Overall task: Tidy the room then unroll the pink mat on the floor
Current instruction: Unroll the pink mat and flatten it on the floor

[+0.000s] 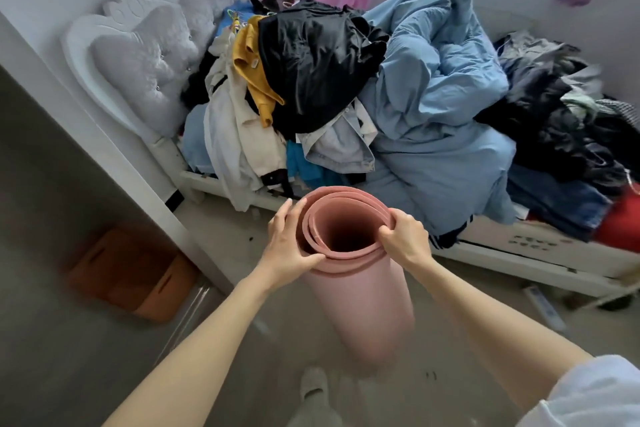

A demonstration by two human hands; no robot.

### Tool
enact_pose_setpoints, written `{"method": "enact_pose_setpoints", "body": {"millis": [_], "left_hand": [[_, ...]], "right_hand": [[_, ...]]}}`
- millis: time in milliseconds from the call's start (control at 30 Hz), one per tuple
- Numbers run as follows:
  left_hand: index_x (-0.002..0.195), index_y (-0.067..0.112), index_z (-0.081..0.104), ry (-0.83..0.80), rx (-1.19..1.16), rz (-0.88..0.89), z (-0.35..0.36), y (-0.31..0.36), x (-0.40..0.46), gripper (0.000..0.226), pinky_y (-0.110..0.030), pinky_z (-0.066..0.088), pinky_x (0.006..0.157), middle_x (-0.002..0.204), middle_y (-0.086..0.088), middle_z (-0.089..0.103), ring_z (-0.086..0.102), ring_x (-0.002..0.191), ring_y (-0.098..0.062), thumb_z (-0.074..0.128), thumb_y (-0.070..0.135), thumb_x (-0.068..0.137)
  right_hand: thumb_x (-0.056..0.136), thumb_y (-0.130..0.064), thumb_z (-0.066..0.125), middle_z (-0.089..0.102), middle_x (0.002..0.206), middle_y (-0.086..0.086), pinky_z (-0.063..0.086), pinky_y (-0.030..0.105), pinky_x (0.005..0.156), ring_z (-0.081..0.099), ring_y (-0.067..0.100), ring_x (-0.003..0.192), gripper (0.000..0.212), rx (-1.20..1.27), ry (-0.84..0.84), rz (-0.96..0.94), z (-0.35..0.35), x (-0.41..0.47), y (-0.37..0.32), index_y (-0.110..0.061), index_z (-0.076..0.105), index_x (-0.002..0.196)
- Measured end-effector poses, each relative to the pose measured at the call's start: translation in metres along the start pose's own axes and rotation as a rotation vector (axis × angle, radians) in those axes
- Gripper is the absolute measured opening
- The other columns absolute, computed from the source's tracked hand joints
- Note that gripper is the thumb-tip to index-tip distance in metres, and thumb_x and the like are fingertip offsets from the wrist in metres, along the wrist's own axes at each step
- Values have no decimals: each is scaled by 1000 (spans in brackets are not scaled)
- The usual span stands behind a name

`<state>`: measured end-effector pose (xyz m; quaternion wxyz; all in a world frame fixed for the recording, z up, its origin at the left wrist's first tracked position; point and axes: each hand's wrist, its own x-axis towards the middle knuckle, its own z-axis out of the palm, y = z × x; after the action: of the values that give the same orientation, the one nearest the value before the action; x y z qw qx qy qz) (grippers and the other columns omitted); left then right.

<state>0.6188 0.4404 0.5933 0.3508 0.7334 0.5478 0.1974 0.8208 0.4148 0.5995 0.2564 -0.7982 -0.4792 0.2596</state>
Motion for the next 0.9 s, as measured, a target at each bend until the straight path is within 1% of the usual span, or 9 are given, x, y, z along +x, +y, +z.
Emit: {"method": "enact_pose_setpoints", "body": {"millis": [100, 200, 333, 467, 567, 633, 733, 833, 900], "left_hand": [[149, 32, -3, -70, -207, -145, -4, 7, -9, 122, -48, 14, 119, 159, 0, 0, 3, 147, -20, 80, 48, 60], [148, 33, -9, -272, -400, -246, -16, 2, -18, 137, -45, 20, 117, 161, -3, 5, 14, 147, -23, 71, 68, 43], [149, 33, -7, -545, -301, -302, -15, -15, -40, 128, -42, 24, 114, 160, -4, 13, 22, 145, -24, 67, 67, 50], [150, 28, -1, -691, -168, -314, -8, -24, -61, 103, -36, 28, 116, 159, -3, 16, 22, 145, -24, 72, 35, 78], [147, 30, 18, -772, 38, -254, 0, -21, -83, 88, -17, 39, 102, 149, 4, 37, 40, 132, -11, 72, 35, 78], [130, 27, 46, -708, 146, -220, 2, -29, -93, 63, -13, 45, 87, 126, 9, 59, 57, 114, -9, 71, 40, 74], [98, 15, 64, -510, 329, -181, -2, -43, -93, 30, -27, 46, 74, 99, -5, 68, 65, 98, -26, 62, 37, 77], [100, 13, 65, -385, 538, -115, -13, -51, -93, 26, -32, 45, 78, 105, -12, 68, 62, 101, -33, 49, 30, 88], [103, 14, 63, -303, 692, -15, -21, -53, -94, 26, -33, 46, 81, 110, -12, 68, 61, 105, -34, 45, 29, 92]], "right_hand": [[81, -11, 45, 68, 107, 16, 44, 38, 88, 58, 39, 101, 36, 24, 44, 31, -10, -19, 7, -13, 59, 114], [82, -9, 44, 66, 116, 16, 42, 38, 94, 56, 39, 110, 43, 93, 98, 103, -20, -31, 9, -14, 56, 123], [84, -8, 44, 64, 119, 16, 41, 36, 95, 55, 36, 113, 40, 246, 221, 242, -33, -37, 7, -11, 55, 123], [84, -5, 42, 60, 124, 19, 41, 33, 88, 54, 36, 114, 41, 407, 324, 402, -31, -42, -9, -5, 53, 124], [83, -3, 43, 56, 129, 22, 43, 37, 96, 54, 39, 116, 43, 545, 393, 532, -22, -40, -20, 3, 49, 125], [83, -1, 43, 54, 130, 24, 44, 39, 96, 55, 39, 116, 42, 604, 397, 595, -13, -40, -26, 6, 46, 125], [84, 0, 42, 54, 129, 23, 45, 41, 97, 55, 39, 115, 42, 630, 378, 610, -3, -44, -30, 6, 45, 125], [82, -1, 41, 57, 115, 19, 50, 44, 92, 57, 34, 102, 42, 691, 320, 583, 10, -48, -30, 2, 47, 124], [82, -2, 42, 53, 95, 13, 51, 34, 71, 54, 26, 79, 29, 747, 254, 540, 16, -47, -28, -2, 54, 109]]}}
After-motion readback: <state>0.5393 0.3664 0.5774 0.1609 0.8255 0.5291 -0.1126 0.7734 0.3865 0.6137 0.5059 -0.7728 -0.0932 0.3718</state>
